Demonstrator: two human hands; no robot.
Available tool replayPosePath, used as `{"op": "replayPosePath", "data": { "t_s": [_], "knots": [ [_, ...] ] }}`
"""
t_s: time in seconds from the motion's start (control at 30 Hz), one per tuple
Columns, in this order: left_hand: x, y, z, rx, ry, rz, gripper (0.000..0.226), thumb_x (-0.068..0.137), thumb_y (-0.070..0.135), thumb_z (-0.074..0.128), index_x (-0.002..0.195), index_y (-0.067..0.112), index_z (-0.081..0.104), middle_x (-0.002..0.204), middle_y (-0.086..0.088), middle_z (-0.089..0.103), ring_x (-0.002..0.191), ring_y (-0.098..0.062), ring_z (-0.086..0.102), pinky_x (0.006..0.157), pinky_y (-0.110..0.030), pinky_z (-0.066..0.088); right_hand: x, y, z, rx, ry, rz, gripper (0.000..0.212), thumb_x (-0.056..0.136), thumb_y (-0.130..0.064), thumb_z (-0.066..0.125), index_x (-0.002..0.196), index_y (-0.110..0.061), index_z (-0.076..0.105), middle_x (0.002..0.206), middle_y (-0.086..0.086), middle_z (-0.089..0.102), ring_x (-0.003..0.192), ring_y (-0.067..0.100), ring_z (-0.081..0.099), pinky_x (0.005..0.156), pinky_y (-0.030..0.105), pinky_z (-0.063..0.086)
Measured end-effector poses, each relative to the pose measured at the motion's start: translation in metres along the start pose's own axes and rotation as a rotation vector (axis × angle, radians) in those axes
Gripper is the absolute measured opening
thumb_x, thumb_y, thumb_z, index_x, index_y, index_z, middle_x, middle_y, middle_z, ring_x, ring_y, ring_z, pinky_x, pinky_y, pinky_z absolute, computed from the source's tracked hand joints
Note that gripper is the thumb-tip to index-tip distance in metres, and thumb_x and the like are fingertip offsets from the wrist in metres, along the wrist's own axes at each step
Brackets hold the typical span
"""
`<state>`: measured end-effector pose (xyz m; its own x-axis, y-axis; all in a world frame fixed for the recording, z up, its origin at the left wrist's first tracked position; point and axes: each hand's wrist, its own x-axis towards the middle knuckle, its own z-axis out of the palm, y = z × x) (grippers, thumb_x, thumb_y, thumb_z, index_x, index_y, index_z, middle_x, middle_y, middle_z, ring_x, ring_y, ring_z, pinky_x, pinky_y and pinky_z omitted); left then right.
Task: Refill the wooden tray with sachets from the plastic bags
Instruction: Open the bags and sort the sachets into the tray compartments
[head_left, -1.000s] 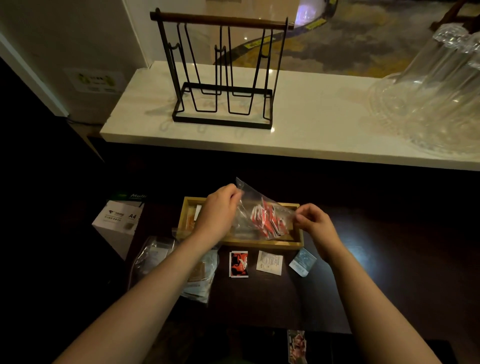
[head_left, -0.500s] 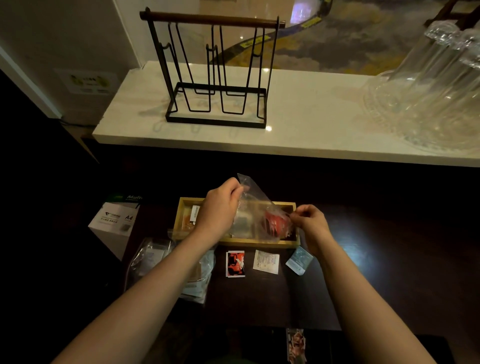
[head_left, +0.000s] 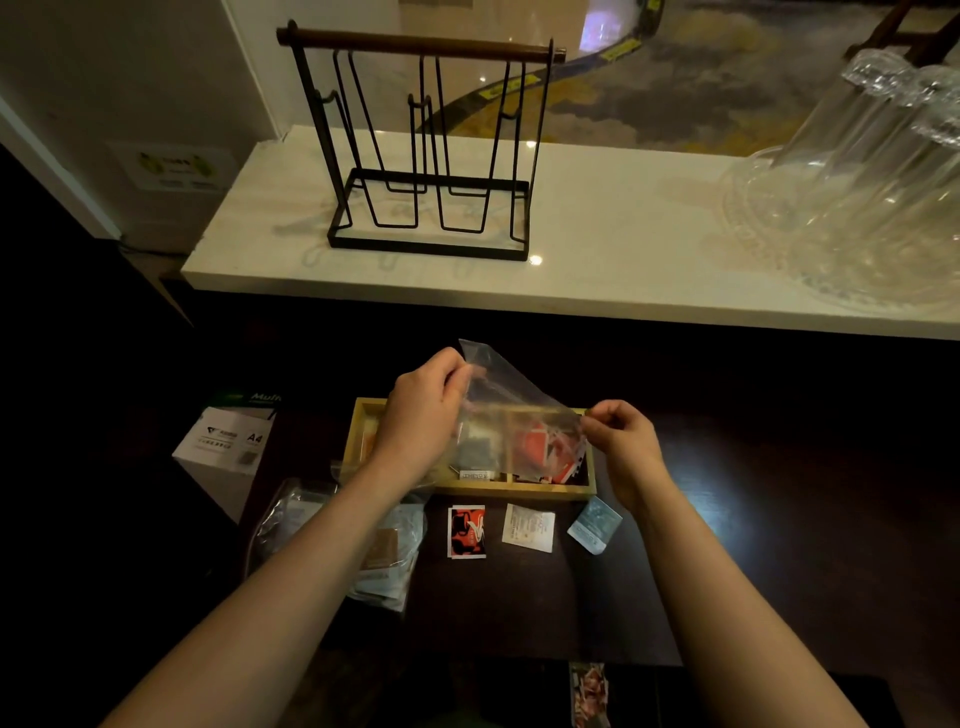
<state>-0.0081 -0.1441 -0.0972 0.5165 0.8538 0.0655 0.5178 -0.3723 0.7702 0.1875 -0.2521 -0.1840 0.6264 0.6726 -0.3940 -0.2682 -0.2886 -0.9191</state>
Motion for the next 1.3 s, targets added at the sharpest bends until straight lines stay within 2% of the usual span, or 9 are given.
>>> {"op": "replayPosePath", "data": {
  "t_s": [0.13, 0.3, 0.37, 0.43, 0.57, 0.63, 0.83, 1.0, 1.3],
  "knots": [
    [-0.002, -0.003, -0.007, -0.088, -0.017, 0.023, 0.024, 0.099, 0.022, 0.041, 0.077, 0.015, 0.048, 0.115, 0.009, 0.067, 0.063, -0.008, 0.068, 0.047, -0.027, 0.054, -0.002, -0.004, -0.002, 0.293, -0.077, 0.172, 0.013, 0.088, 0.003, 0.056, 0.087, -0.01, 0.058, 0.084, 0.007, 0.062, 0.062, 0.012, 0.062, 0.063, 0.024, 0.056],
    [-0.008, 0.007, -0.015, -0.372, -0.123, 0.035, 0.025, 0.098, 0.021, 0.041, 0.074, 0.022, 0.046, 0.093, -0.011, 0.066, 0.075, -0.042, 0.065, 0.053, -0.037, 0.059, -0.004, 0.001, 0.001, 0.347, -0.259, 0.401, 0.033, 0.092, -0.022, 0.056, 0.116, 0.001, 0.061, 0.106, 0.015, 0.068, 0.079, 0.017, 0.065, 0.071, 0.027, 0.057],
    [-0.01, 0.014, -0.018, -0.471, -0.154, 0.034, 0.025, 0.099, 0.018, 0.04, 0.075, 0.02, 0.046, 0.097, -0.029, 0.06, 0.065, -0.027, 0.068, 0.05, -0.026, 0.055, -0.009, 0.0, 0.008, 0.312, -0.326, 0.434, 0.039, 0.091, -0.033, 0.056, 0.115, -0.004, 0.063, 0.102, 0.011, 0.068, 0.082, 0.018, 0.064, 0.073, 0.029, 0.055],
    [-0.013, 0.021, -0.021, -0.558, -0.146, 0.018, 0.022, 0.099, 0.013, 0.039, 0.078, 0.007, 0.043, 0.09, -0.013, 0.068, 0.057, -0.011, 0.067, 0.046, -0.021, 0.054, -0.015, -0.003, 0.015, 0.247, -0.354, 0.389, 0.04, 0.09, -0.039, 0.056, 0.113, -0.008, 0.066, 0.103, 0.007, 0.069, 0.09, 0.02, 0.065, 0.079, 0.033, 0.052],
    [-0.023, 0.019, -0.031, -0.726, -0.124, -0.08, 0.027, 0.095, 0.029, 0.046, 0.081, 0.006, 0.047, 0.113, -0.029, 0.06, 0.083, -0.05, 0.063, 0.064, -0.059, 0.057, -0.021, -0.01, 0.019, 0.411, -0.43, 0.339, 0.039, 0.089, -0.034, 0.055, 0.111, -0.003, 0.062, 0.126, 0.017, 0.061, 0.12, 0.031, 0.056, 0.107, 0.043, 0.039],
    [-0.029, 0.015, -0.035, -0.787, -0.082, -0.138, 0.023, 0.096, 0.024, 0.044, 0.076, 0.012, 0.049, 0.114, -0.028, 0.062, 0.084, -0.046, 0.062, 0.067, -0.053, 0.056, -0.025, -0.014, 0.02, 0.579, -0.538, 0.379, 0.021, 0.091, -0.03, 0.053, 0.093, -0.01, 0.06, 0.131, 0.017, 0.057, 0.125, 0.032, 0.052, 0.11, 0.046, 0.036],
    [-0.058, -0.022, -0.035, -0.781, 0.032, -0.378, 0.027, 0.097, 0.009, 0.033, 0.075, 0.016, 0.049, 0.096, -0.013, 0.067, 0.064, -0.025, 0.065, 0.05, -0.035, 0.052, -0.037, -0.014, 0.021, 0.446, -0.52, 0.266, 0.025, 0.091, -0.023, 0.056, 0.111, -0.009, 0.057, 0.118, 0.013, 0.06, 0.113, 0.03, 0.056, 0.105, 0.048, 0.043],
    [-0.074, -0.053, -0.027, -0.684, -0.023, -0.491, 0.026, 0.098, 0.028, 0.04, 0.107, 0.006, 0.051, 0.103, -0.016, 0.065, 0.058, -0.022, 0.061, 0.045, -0.031, 0.052, -0.045, -0.009, 0.029, 0.208, -0.305, 0.114, 0.01, 0.09, -0.001, 0.054, 0.089, -0.01, 0.058, 0.084, 0.007, 0.061, 0.072, 0.018, 0.061, 0.066, 0.032, 0.056],
    [-0.081, -0.072, 0.008, -0.232, 0.242, -0.357, 0.023, 0.098, 0.021, 0.04, 0.079, 0.015, 0.051, 0.057, -0.004, 0.046, 0.045, -0.015, 0.04, 0.043, -0.027, 0.033, -0.053, 0.016, 0.04, -0.071, -0.218, 0.031, 0.026, 0.088, -0.018, 0.063, 0.113, -0.012, 0.056, 0.084, 0.006, 0.066, 0.063, 0.012, 0.061, 0.053, 0.026, 0.052]
  ]
}}
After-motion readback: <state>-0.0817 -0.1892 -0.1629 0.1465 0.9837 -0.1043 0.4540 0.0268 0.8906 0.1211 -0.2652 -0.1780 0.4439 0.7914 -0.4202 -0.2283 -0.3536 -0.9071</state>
